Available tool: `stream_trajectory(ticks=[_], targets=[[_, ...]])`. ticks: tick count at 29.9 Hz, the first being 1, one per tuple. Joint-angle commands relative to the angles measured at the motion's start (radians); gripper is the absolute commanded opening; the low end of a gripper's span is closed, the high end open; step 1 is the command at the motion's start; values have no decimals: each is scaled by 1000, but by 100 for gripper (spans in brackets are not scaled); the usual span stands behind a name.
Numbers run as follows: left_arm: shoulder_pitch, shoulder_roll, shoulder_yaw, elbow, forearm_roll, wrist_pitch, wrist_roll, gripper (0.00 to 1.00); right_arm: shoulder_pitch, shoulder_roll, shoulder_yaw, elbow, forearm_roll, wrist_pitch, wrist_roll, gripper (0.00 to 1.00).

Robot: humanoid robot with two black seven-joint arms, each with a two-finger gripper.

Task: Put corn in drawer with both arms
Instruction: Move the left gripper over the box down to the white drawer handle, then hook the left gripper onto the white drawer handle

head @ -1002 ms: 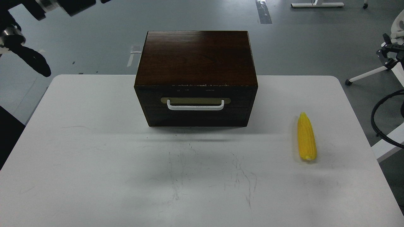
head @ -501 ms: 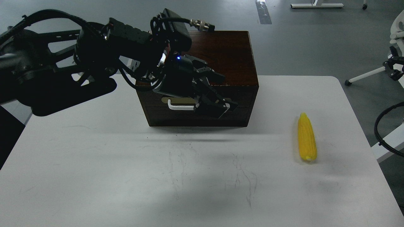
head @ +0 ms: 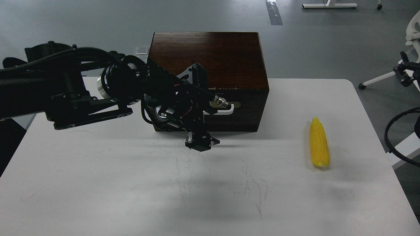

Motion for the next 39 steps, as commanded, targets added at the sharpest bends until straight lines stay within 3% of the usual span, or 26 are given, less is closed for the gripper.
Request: stream_trajectory(ticks=[1, 39], targets=[[-7, -3, 43, 43, 18, 0, -4, 89, -1, -1, 0, 0, 0, 0, 0, 100], [-5, 3, 72, 91, 60, 10, -32, 89, -15, -18, 5, -2, 0, 0, 0, 100]])
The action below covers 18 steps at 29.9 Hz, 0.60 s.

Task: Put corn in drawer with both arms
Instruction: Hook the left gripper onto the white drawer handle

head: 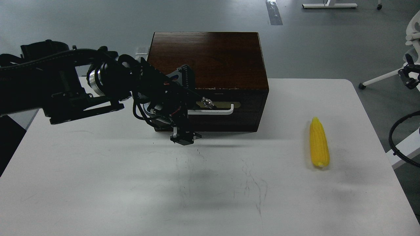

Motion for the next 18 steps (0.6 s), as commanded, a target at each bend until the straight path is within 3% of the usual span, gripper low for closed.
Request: stream_trajectory(ticks=[1, 18], targets=[[9, -3, 3, 20, 6, 3, 2, 89, -1, 0, 3, 0, 0, 0, 0, 100], [22, -36, 5, 62, 10, 23, 0, 89, -7, -6, 3, -14, 0, 0, 0, 100]])
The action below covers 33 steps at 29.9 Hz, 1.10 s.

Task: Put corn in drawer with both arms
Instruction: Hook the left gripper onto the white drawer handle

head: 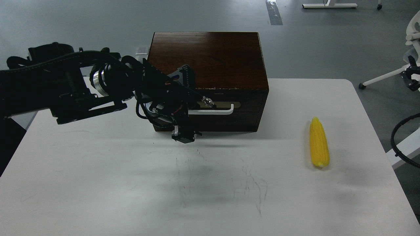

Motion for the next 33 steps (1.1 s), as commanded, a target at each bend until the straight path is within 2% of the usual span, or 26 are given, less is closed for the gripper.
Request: stream_trajectory(ticks=[1, 9, 17, 33], targets=[[3, -5, 0, 0, 2, 0, 1, 89, 0, -6, 0, -4, 0, 0, 0, 100], [3, -8, 2, -19, 2, 0, -5, 85, 0, -6, 0, -4, 0, 0, 0, 100], [5, -14, 2, -28, 2, 0, -23, 85, 0, -12, 0, -4, 0, 0, 0, 100], [-6, -13, 3, -95, 2, -11, -23, 84, 0, -14, 0, -4, 0, 0, 0, 100]])
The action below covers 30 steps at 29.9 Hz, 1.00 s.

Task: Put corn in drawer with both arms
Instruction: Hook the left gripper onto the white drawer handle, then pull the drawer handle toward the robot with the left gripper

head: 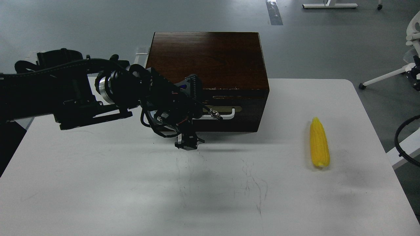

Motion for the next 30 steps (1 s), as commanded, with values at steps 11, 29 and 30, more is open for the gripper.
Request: stream_trajectory(ticks=[11, 29, 30], targets=[[-7, 3, 24, -43, 0, -18, 0, 81, 0, -1, 1, -1, 0, 0, 0, 100], [-12, 17, 26, -106, -2, -22, 0, 70, 0, -4, 3, -11, 0, 0, 0, 100], [-12, 17, 26, -106, -2, -22, 0, 70, 0, -4, 3, -11, 0, 0, 0, 100]])
